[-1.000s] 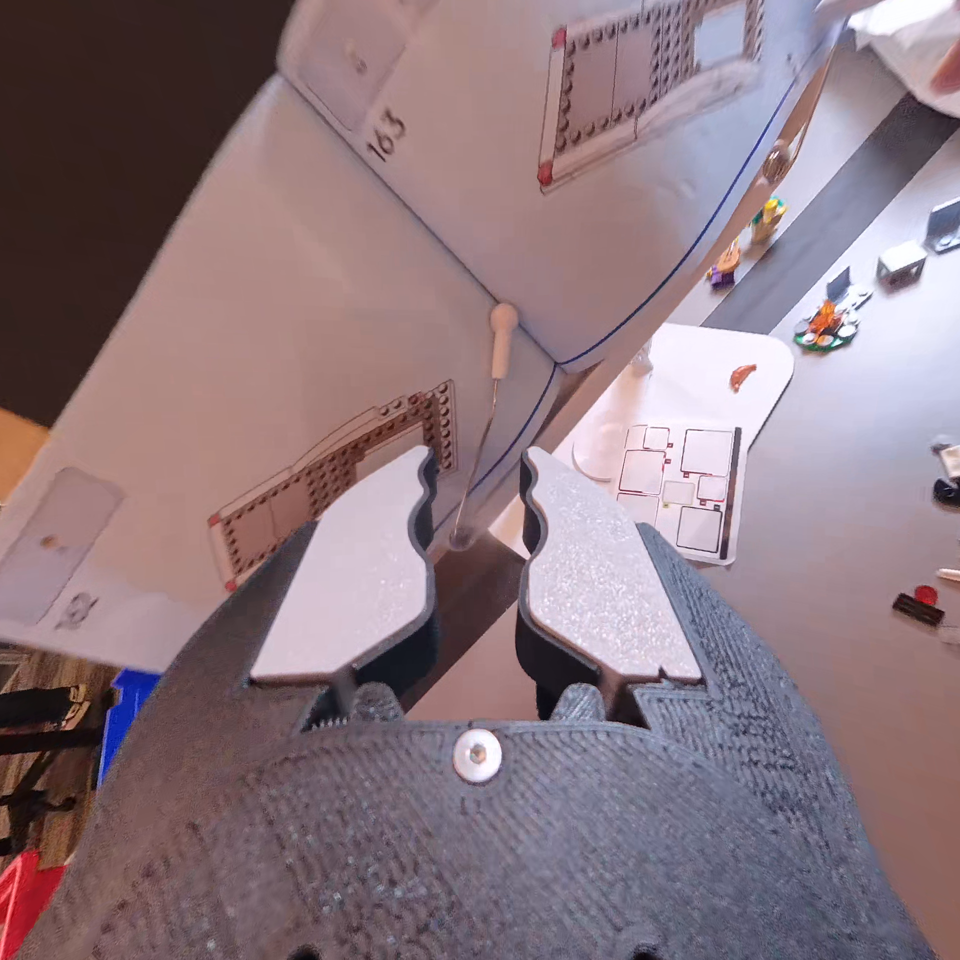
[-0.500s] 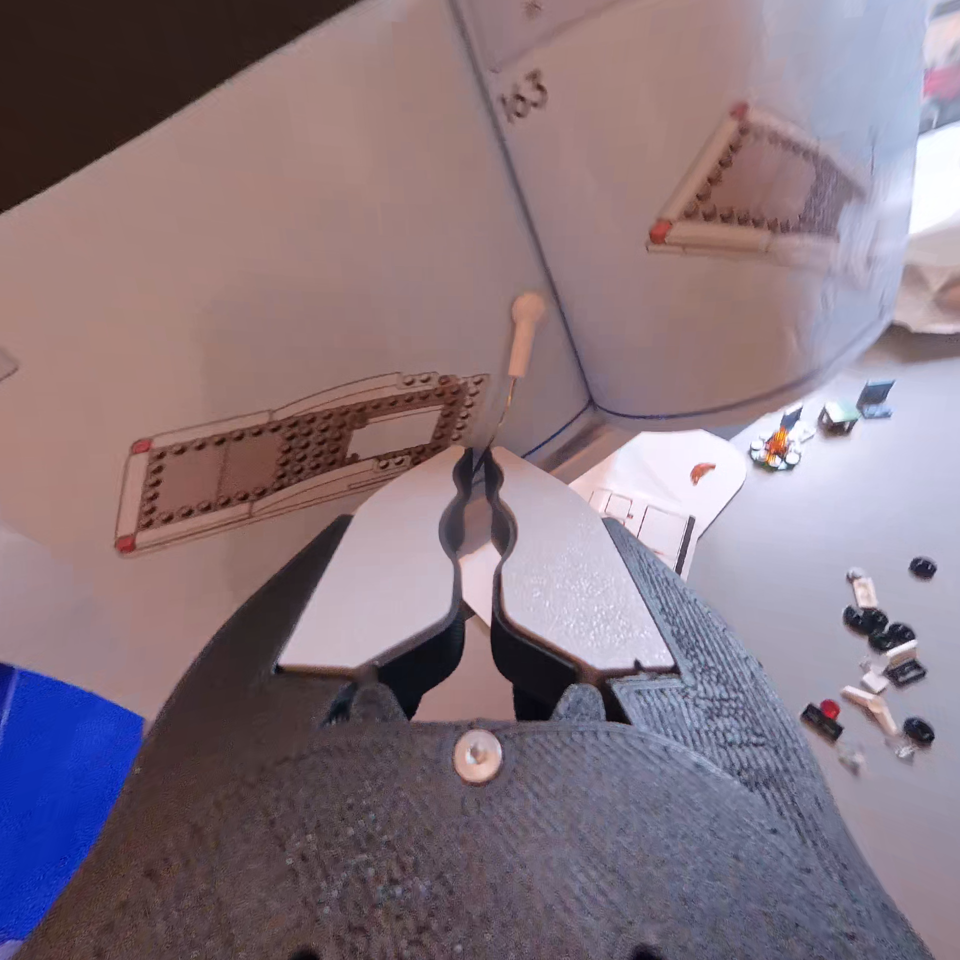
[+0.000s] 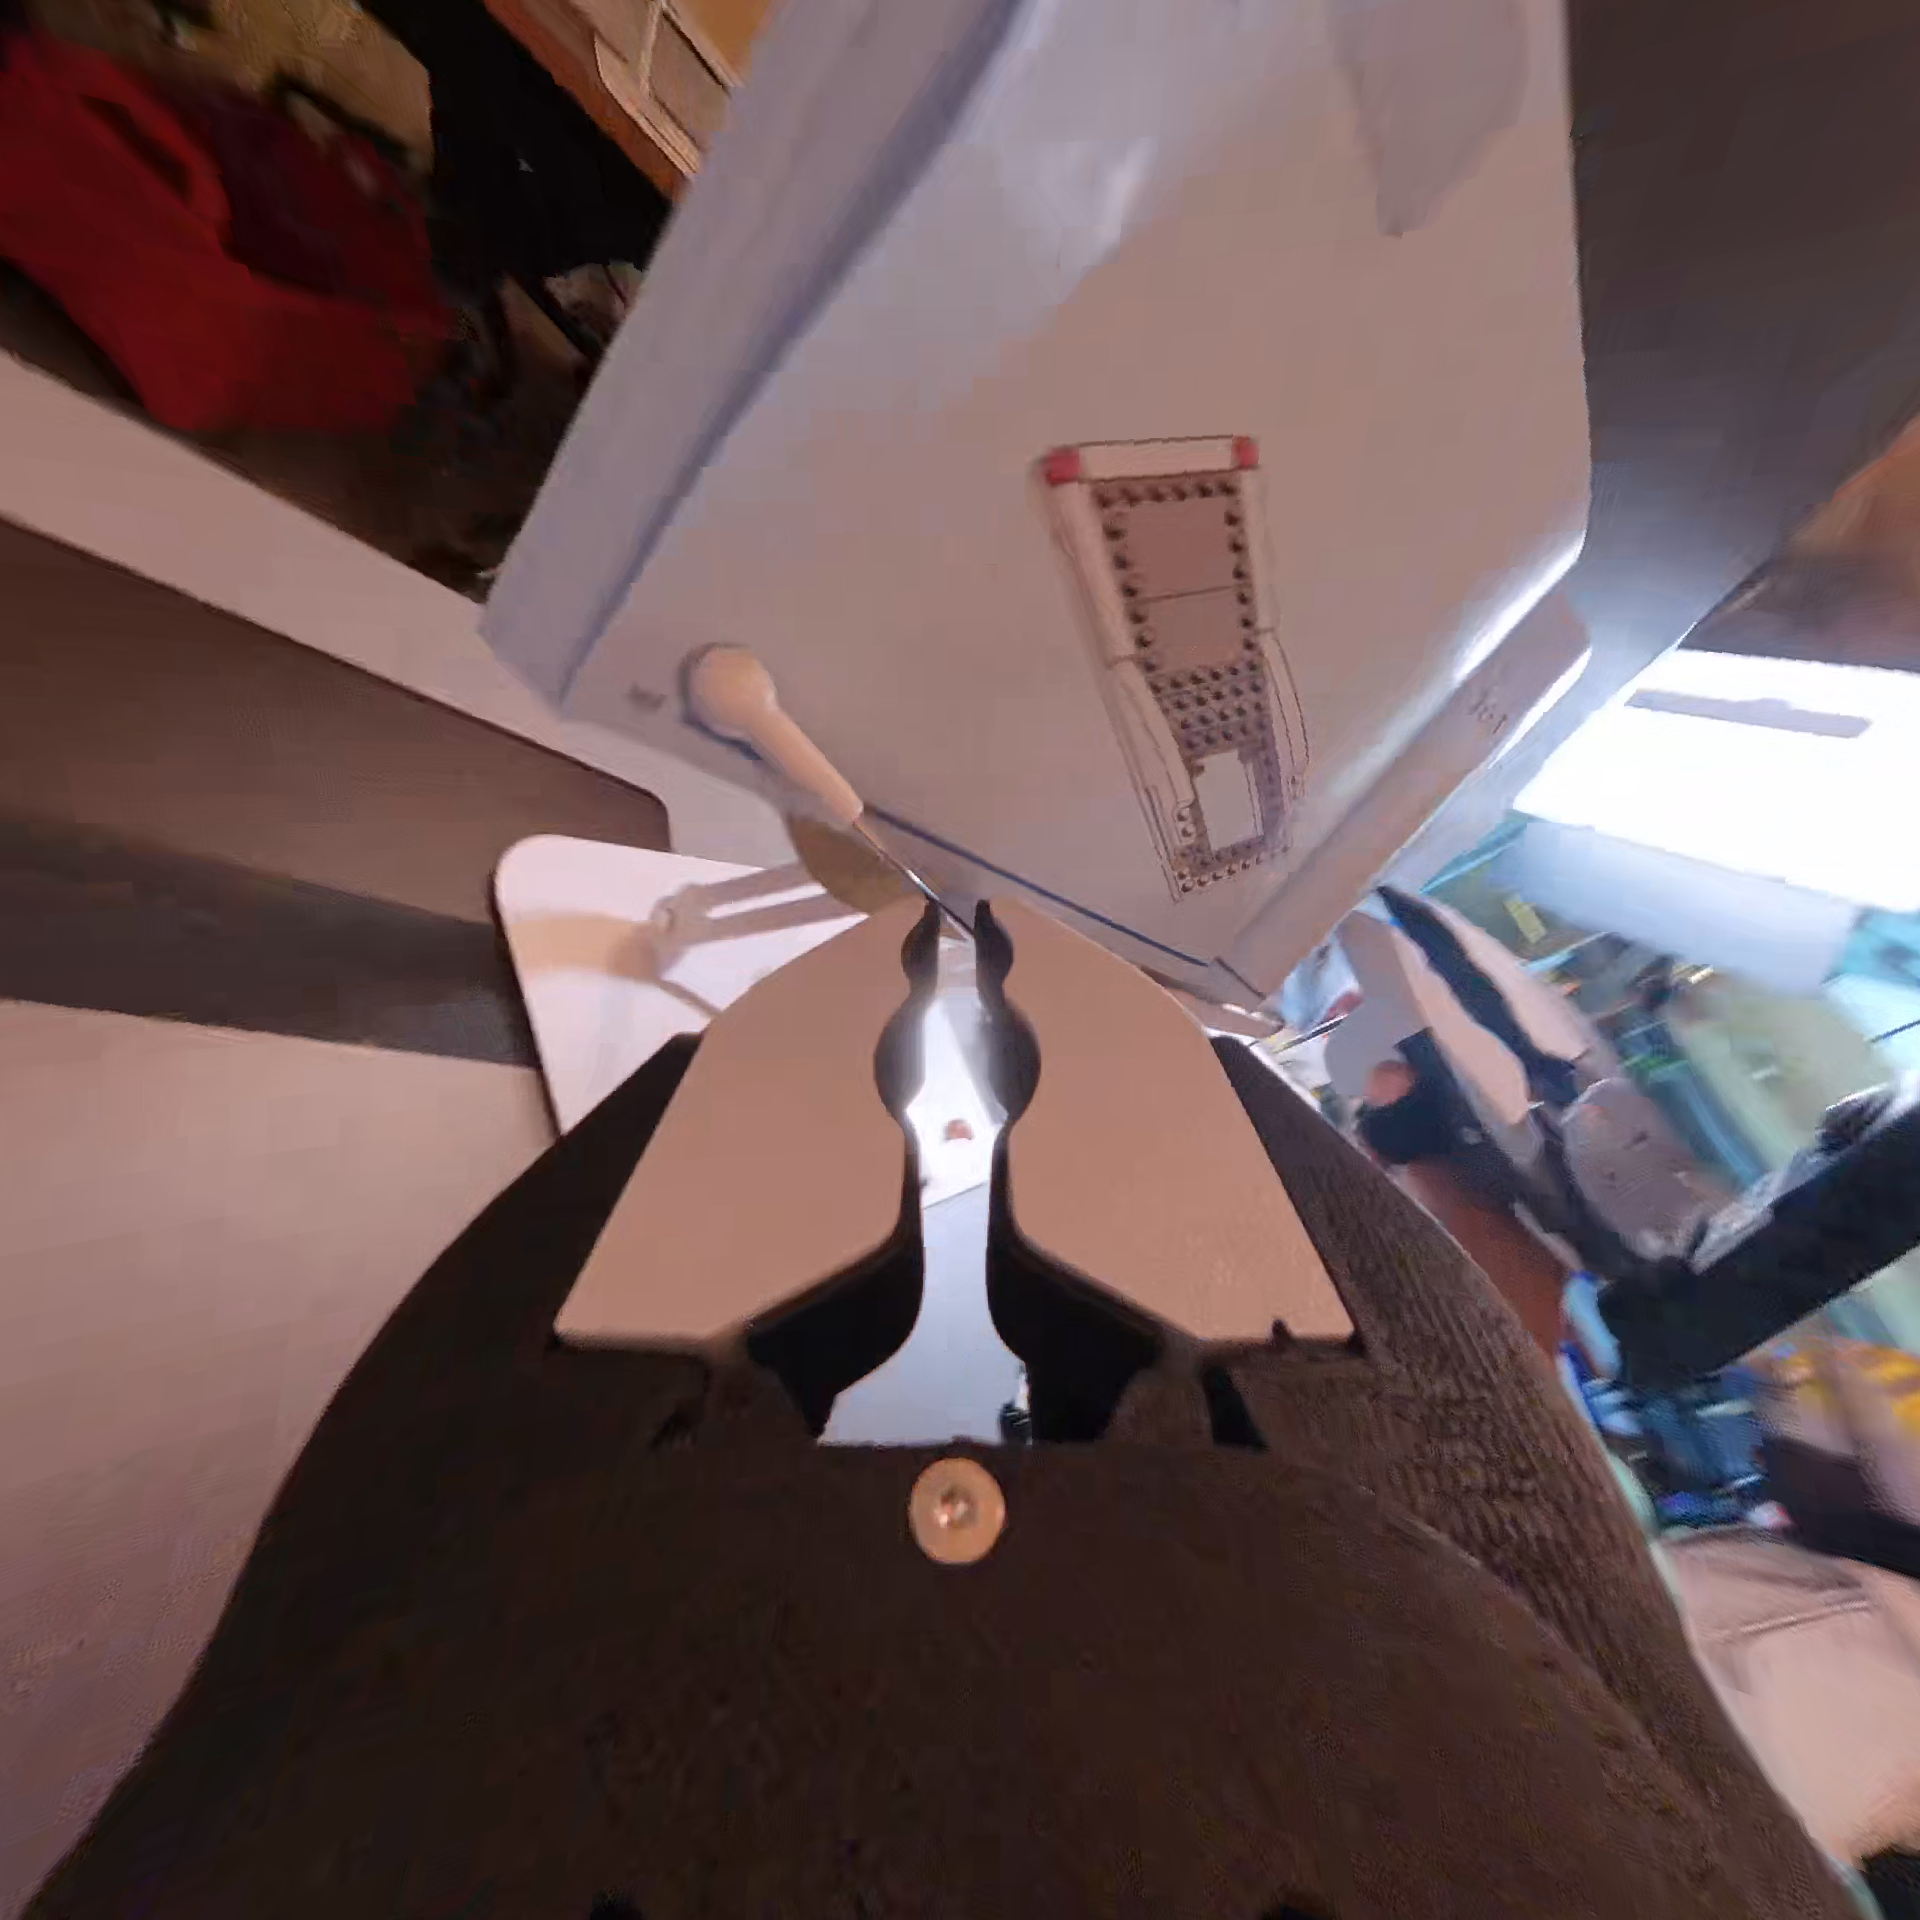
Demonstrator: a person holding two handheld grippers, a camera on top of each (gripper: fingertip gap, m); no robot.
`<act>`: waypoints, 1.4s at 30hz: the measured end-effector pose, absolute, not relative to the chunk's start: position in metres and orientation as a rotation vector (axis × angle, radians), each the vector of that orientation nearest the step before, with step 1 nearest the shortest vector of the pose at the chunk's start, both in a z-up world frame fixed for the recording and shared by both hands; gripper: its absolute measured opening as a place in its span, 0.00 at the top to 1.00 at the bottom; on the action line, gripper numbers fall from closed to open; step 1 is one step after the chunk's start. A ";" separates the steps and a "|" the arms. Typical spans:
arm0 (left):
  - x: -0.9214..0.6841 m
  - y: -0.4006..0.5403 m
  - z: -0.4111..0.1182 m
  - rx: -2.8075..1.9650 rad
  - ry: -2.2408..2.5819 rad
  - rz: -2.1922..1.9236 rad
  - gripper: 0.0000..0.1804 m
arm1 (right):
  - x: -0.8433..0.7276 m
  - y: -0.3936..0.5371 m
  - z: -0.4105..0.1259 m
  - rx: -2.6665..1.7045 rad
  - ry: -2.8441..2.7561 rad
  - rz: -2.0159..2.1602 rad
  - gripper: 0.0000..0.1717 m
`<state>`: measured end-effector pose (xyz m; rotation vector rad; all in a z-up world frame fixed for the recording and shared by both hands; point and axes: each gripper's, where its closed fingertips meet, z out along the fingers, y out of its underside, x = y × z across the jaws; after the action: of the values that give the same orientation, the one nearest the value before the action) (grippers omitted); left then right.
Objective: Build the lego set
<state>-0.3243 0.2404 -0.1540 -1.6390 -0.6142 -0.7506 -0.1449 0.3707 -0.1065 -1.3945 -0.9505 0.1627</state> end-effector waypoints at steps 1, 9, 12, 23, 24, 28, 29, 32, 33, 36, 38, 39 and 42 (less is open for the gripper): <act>-0.324 0.239 -0.158 -1.601 -0.656 -0.794 0.96 | -0.145 0.371 -0.106 -1.390 -0.951 0.171 0.84; -0.295 0.232 -0.181 -1.459 -0.846 -1.007 0.88 | -0.143 0.376 -0.108 -1.363 -0.944 0.212 0.85; -0.255 0.225 -0.177 -1.487 -0.747 -1.057 0.88 | -0.143 0.376 -0.106 -1.350 -0.944 0.237 0.85; -0.212 0.299 -0.109 -1.844 0.258 0.317 1.00 | -0.129 0.391 -0.082 -1.276 -0.929 0.323 0.73; -0.213 0.306 -0.113 -1.875 0.284 0.343 1.00 | -0.128 0.393 -0.079 -1.269 -0.936 0.343 0.71; -0.212 0.318 -0.119 -1.906 0.318 0.400 1.00 | -0.124 0.400 -0.068 -1.243 -0.962 0.363 0.58; -0.210 0.320 -0.122 -1.915 0.315 0.385 1.00 | -0.123 0.401 -0.064 -1.232 -0.960 0.360 0.55; -0.206 0.323 -0.128 -1.926 0.309 0.346 1.00 | -0.124 0.405 -0.062 -1.222 -0.976 0.331 0.53; -0.206 0.324 -0.129 -1.919 0.303 0.348 1.00 | -0.125 0.406 -0.063 -1.222 -0.979 0.313 0.52; -0.205 0.325 -0.131 -1.917 0.299 0.323 1.00 | -0.123 0.409 -0.065 -1.205 -0.950 0.264 0.57; -0.205 0.325 -0.131 -1.912 0.297 0.309 1.00 | -0.121 0.407 -0.067 -1.194 -0.946 0.268 0.72; -0.205 0.324 -0.131 -1.912 0.298 0.306 1.00 | -0.122 0.405 -0.070 -1.188 -0.951 0.273 0.76; -0.206 0.324 -0.131 -1.913 0.301 0.295 1.00 | -0.125 0.398 -0.077 -1.157 -0.993 0.246 0.88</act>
<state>-0.2055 0.3244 -0.1309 -1.9130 0.3006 0.2947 -0.1247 0.3975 -0.0769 -1.1574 -0.9931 0.2460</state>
